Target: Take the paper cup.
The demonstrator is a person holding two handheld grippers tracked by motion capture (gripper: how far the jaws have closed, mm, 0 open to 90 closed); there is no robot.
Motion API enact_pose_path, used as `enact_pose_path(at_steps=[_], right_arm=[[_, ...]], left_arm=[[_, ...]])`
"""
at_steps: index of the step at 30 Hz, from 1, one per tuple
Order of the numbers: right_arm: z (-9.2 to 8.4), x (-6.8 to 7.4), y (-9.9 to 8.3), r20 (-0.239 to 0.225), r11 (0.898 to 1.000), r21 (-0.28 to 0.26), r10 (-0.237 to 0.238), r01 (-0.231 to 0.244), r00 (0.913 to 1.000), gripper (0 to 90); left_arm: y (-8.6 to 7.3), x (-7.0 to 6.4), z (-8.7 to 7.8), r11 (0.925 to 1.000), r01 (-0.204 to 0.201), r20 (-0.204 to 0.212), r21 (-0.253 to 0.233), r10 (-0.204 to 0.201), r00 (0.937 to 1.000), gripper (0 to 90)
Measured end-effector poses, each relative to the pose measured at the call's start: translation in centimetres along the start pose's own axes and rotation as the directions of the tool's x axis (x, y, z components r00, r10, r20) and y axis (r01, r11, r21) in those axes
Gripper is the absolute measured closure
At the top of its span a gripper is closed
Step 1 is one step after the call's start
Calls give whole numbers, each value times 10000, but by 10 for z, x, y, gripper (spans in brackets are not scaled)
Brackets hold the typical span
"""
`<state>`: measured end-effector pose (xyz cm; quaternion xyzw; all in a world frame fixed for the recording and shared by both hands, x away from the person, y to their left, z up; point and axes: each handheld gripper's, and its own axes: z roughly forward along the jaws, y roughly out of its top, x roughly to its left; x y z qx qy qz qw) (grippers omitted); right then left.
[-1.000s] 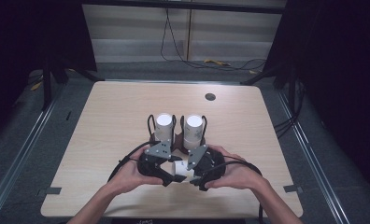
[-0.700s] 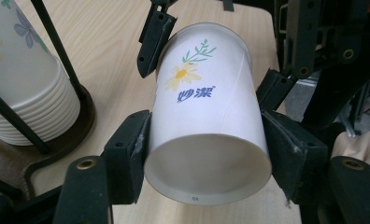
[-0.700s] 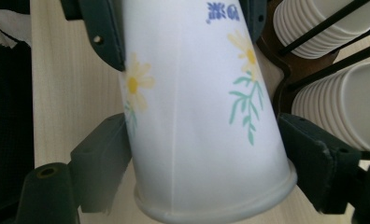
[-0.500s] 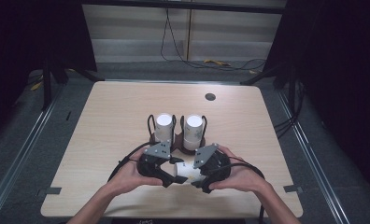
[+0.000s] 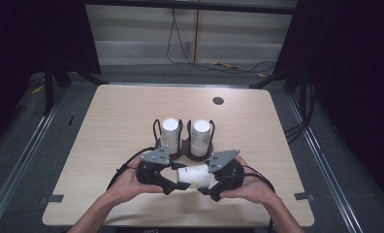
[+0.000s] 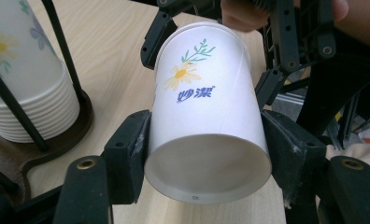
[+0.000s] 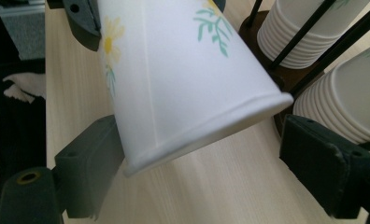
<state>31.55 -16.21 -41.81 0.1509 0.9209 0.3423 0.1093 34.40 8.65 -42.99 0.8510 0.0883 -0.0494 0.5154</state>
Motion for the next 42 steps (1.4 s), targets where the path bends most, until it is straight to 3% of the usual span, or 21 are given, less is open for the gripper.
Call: enact_pose_path(at_steps=[6, 15, 20, 26, 29, 36, 42], right_arm=[[-1, 0, -5, -332, 9975, -605, 355, -374, 9988, 144], [-9, -5, -13, -975, 9770, -1752, 1055, -1214, 9896, 139], [-12, -9, -18, -1678, 9450, -2698, 1426, -1846, 9754, 137], [-17, -12, -21, -2413, 8968, -3638, 1704, -2518, 9554, 139], [-17, -12, -20, -2511, 8847, -3822, 1785, -2669, 9513, 139], [-21, -15, -20, -3030, 8320, -4571, 1865, -3142, 9346, 138], [-21, -17, -20, -3436, 8020, -4849, 1921, -3489, 9193, 145]], left_arm=[[-1, 0, -8, 9978, 244, 326, -619, -224, 9992, 362], [0, 0, -13, 9952, 303, 325, -926, -274, 9991, 362], [2, -2, -15, 9931, 250, 397, -1149, -205, 9990, 362], [4, -3, -18, 9902, 196, 378, -1385, -145, 9992, 362], [5, -3, -20, 9883, 107, 358, -1524, -53, 9993, 363], [8, -6, -20, 9855, 107, 541, -1695, -16, 9985, 363], [9, -8, -18, 9854, 53, 579, -1703, 47, 9983, 363]])
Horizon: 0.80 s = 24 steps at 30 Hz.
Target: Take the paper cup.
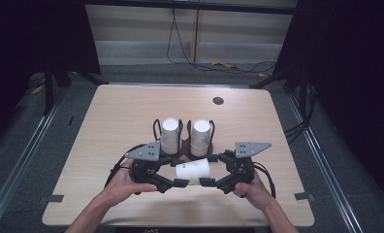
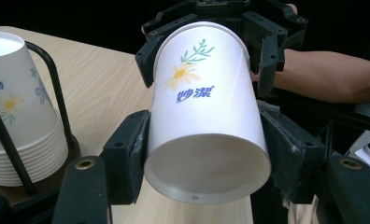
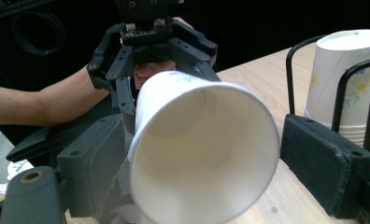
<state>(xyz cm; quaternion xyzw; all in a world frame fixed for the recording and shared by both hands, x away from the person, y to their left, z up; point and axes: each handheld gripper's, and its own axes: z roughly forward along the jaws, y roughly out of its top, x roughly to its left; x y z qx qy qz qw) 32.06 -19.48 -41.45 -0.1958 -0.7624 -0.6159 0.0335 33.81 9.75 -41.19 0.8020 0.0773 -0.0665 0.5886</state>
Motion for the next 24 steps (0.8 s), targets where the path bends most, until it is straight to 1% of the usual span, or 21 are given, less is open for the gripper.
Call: enact_pose_path(at_steps=[2, 3, 4, 5, 7, 11, 15, 18, 21, 22, 24], right_arm=[[1, 0, 0, -64, 10000, 49, 37, -37, 10000, 149], [2, 0, 0, -74, 10000, 65, 45, -44, 10000, 152], [2, 0, -1, -28, 10000, 36, 36, -36, 10000, 163], [3, -1, -1, -23, 10000, 48, 35, -35, 10000, 162], [3, -1, -1, -135, 9999, 26, 120, -119, 9998, 167], [4, -1, -2, -255, 9999, 100, 136, -133, 9996, 194], [5, -1, -2, -156, 9998, 192, 89, -86, 9998, 216], [6, -1, -2, -57, 9996, 293, -28, 30, 10000, 228], [7, -3, -3, -97, 9994, 351, 13, -9, 10000, 241], [7, -3, -3, -106, 9993, 362, 28, -24, 9999, 244], [8, -4, -3, -98, 9991, 421, -3, 8, 10000, 252]], left_arm=[[0, 0, 1, 10000, -41, 50, -33, 41, 10000, 363], [1, -1, 0, 9999, -133, -73, -61, 132, 9999, 362], [1, -2, 0, 9999, -111, -2, -111, 111, 9999, 363], [2, -2, 0, 9998, -198, -21, -22, 198, 9998, 363], [3, -2, 0, 9998, -186, -7, -73, 186, 9998, 363], [1, -2, 1, 9999, -152, 0, -28, 152, 9999, 363], [0, 0, 1, 10000, -29, -1, 35, 29, 10000, 364], [-2, 2, 2, 9998, 164, 23, 90, -165, 9999, 364], [-4, 3, 2, 9995, 268, 37, 140, -268, 9996, 361], [-5, 3, 2, 9991, 393, 21, 147, -393, 9992, 359], [-6, 4, 3, 9988, 422, -81, 242, -420, 9991, 346]])
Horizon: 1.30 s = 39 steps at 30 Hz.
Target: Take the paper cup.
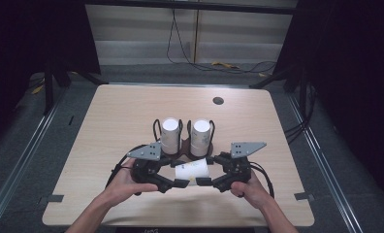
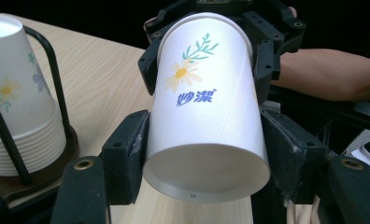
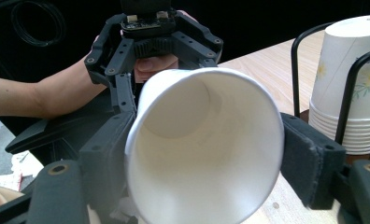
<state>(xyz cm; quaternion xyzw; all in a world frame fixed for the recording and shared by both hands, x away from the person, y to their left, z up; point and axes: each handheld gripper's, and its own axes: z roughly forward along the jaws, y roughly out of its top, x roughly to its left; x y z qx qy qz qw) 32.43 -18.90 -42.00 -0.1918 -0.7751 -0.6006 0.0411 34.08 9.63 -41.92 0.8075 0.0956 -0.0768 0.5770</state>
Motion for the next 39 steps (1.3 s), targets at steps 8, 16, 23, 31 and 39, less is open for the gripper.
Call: enact_pose_path(at_steps=[8, 16, 23, 31, 39], right_arm=[[1, -1, -1, 256, 9997, 249, -90, 84, 9996, 273], [-2, -2, -1, 248, 9994, 352, -73, 64, 9997, 285], [-2, -5, -1, 846, 9975, 698, -106, 47, 9964, 286], [-8, -9, -1, 1471, 9947, 994, 98, -246, 9891, 294], [-16, -14, -3, 3027, 9843, 1557, 324, -829, 9525, 308]], left_arm=[[-5, 5, 2, 9996, 269, -212, 88, -267, 9994, 286], [-9, 7, 3, 9991, 377, -170, 213, -373, 9992, 225], [-16, 13, 1, 9965, 732, -430, 393, -715, 9965, 159], [-23, 21, -5, 9953, 764, -1045, 591, -699, 9921, 158], [-25, 25, -9, 9931, 877, -1493, 781, -753, 9859, 160]])
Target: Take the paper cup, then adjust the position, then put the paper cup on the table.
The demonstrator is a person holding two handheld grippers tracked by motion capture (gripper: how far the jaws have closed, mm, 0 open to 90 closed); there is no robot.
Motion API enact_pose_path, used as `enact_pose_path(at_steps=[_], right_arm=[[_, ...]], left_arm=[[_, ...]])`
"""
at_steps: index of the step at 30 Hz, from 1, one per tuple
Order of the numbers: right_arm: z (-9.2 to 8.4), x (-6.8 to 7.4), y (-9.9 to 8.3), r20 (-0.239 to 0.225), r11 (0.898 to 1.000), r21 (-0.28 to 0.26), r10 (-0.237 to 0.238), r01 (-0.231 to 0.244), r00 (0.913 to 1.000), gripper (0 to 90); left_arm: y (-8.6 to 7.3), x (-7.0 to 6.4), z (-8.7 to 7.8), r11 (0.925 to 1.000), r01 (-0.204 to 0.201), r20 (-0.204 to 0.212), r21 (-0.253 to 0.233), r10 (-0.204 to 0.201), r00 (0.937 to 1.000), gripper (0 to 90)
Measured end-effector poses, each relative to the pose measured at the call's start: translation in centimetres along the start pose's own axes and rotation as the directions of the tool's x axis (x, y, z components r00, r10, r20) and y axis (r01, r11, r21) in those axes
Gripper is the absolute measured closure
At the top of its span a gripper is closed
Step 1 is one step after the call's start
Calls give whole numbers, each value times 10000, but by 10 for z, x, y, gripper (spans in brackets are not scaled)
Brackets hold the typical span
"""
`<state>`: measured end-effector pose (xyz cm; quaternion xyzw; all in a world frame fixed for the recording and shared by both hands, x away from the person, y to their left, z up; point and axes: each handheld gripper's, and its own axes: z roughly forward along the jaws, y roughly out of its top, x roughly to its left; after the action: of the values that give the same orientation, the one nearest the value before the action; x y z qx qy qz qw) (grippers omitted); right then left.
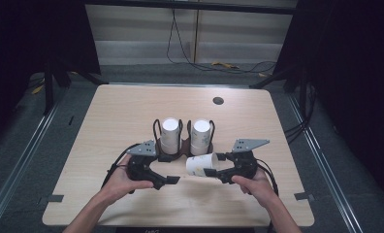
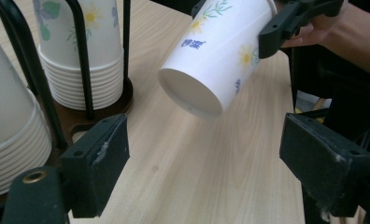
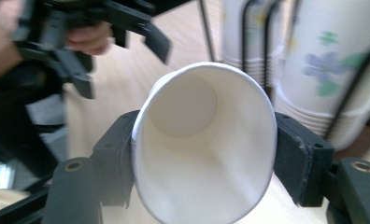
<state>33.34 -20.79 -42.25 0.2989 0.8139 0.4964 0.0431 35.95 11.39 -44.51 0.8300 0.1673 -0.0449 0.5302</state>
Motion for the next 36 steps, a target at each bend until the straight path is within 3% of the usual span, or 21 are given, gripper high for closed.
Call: enact_pose_path(at_steps=[4, 12, 15, 22, 24, 26, 31, 36], right_arm=[[-3, 0, 1, 1181, 9987, 499, -194, 136, 9928, 317], [-13, -4, 2, 2368, 9920, 1258, -172, -131, 9714, 324], [-18, -12, 3, 2658, 9916, 1197, 159, -494, 9639, 324], [-24, -28, 9, 3378, 9843, 1504, 365, -922, 9405, 329], [-27, -32, 10, 3768, 9828, 1525, 399, -1045, 9255, 331], [-30, -36, 12, 3956, 9799, 1601, 465, -1187, 9172, 333], [-33, -47, 19, 4418, 9673, 1891, 698, -1689, 8944, 337], [-31, -59, 26, 4627, 9560, 2041, 955, -2107, 8814, 337]], left_arm=[[0, 1, -1, 10000, -12, -147, 43, 12, 9999, 163], [-2, 6, -4, 9999, 99, -355, 120, -95, 9993, 177], [-2, 8, -4, 9998, 158, -457, 121, -152, 9988, 179], [-2, 9, -8, 9999, 88, -590, 51, -85, 9982, 182], [-2, 11, -9, 9999, 136, -634, 23, -134, 9979, 182], [-2, 12, -10, 9998, 177, -708, -1, -177, 9973, 182], [-2, 12, -12, 10000, 89, -821, 22, -87, 9966, 184], [-5, 13, -9, 9997, 19, -920, 259, 5, 9958, 192]])
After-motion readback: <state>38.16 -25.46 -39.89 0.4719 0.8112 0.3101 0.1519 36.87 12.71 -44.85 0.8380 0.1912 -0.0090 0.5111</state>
